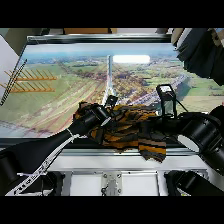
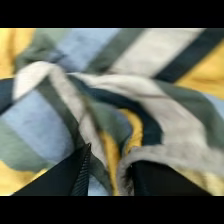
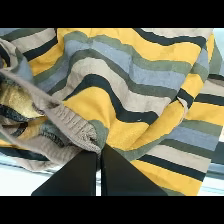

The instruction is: Fold the clothes and pants, and hang the long-sleeved shirts on hangers.

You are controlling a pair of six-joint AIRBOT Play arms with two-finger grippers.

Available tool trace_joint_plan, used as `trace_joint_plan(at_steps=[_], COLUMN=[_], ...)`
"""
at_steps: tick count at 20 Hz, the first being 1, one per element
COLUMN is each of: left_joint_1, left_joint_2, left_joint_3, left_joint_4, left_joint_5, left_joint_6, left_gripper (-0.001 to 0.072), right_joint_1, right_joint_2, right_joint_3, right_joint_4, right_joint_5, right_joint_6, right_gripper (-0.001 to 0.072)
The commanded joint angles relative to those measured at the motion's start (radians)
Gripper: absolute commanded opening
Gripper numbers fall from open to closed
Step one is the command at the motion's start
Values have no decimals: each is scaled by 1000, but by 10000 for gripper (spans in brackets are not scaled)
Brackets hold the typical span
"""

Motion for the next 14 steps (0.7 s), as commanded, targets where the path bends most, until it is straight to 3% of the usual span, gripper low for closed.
trace_joint_plan(at_steps=[1, 4, 8, 12, 14], left_joint_1=[30, 56, 42, -19, -20], left_joint_2=[6, 104, 284, 337, 354], left_joint_3=[3, 151, 541, 816, 862], left_joint_4=[19, 26, 25, 32, 78], left_joint_5=[-30, -74, -80, -82, -108], left_joint_6=[-32, 28, 87, 167, 162], left_gripper=[10, 10, 9, 9, 9], right_joint_1=[0, -73, -235, -242, -242], right_joint_2=[1, -12, -143, -314, -357], right_joint_3=[1, 71, 516, 992, 1109], right_joint_4=[-1, -8, -9, -20, -19], right_joint_5=[11, 61, 210, 253, 267], right_joint_6=[-54, -205, -413, -448, -446], right_gripper=[11, 10, 9, 9, 9])
